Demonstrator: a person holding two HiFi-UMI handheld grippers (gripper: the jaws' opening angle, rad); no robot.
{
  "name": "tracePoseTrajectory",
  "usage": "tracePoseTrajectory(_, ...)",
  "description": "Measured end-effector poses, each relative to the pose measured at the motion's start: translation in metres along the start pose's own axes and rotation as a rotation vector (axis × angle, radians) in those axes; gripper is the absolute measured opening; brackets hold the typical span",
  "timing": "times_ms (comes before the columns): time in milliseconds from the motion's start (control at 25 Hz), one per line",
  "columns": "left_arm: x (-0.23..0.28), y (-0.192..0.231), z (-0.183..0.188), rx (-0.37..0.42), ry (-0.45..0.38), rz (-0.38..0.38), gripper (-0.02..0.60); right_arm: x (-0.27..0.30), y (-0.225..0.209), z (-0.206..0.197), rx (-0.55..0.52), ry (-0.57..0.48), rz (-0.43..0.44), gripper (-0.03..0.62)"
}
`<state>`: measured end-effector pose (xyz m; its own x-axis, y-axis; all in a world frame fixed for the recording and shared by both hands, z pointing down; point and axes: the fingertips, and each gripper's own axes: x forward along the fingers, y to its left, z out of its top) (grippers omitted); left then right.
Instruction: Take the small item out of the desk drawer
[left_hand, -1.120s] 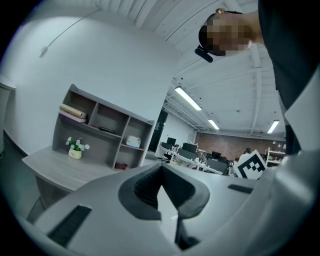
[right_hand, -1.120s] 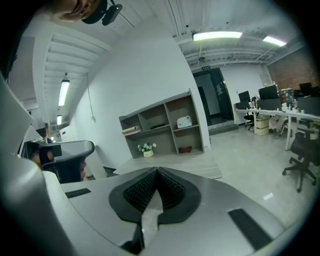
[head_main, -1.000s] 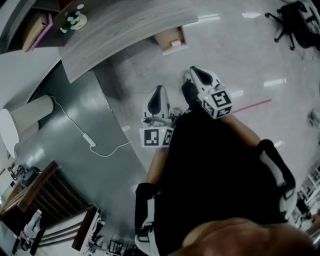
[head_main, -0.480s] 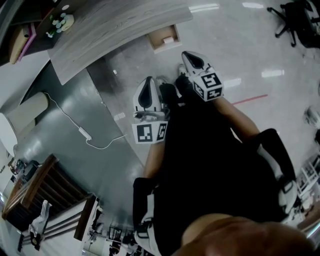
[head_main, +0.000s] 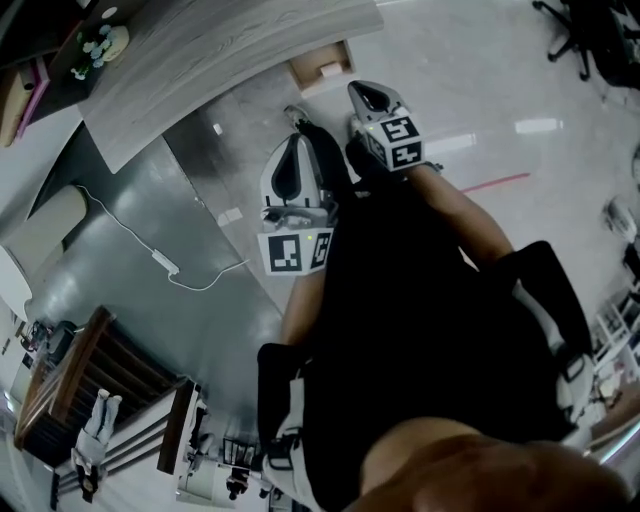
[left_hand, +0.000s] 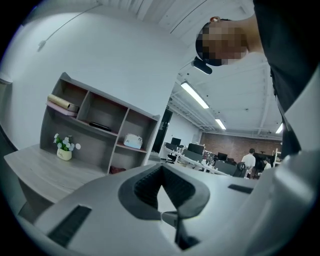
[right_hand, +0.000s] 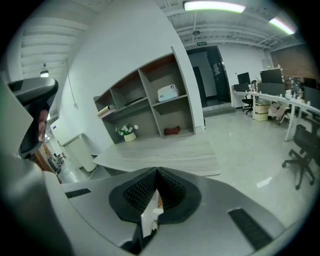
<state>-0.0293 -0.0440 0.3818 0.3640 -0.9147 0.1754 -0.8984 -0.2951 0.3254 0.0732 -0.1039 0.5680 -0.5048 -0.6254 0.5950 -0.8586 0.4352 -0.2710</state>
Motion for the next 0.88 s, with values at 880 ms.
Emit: tracePoseTrajectory(880,0.068,0.07,-0.011,-0.051,0.062,-0.054,-0.003,0.153,-0.055,-0.137,0.033,0.419,-0.111,0.104)
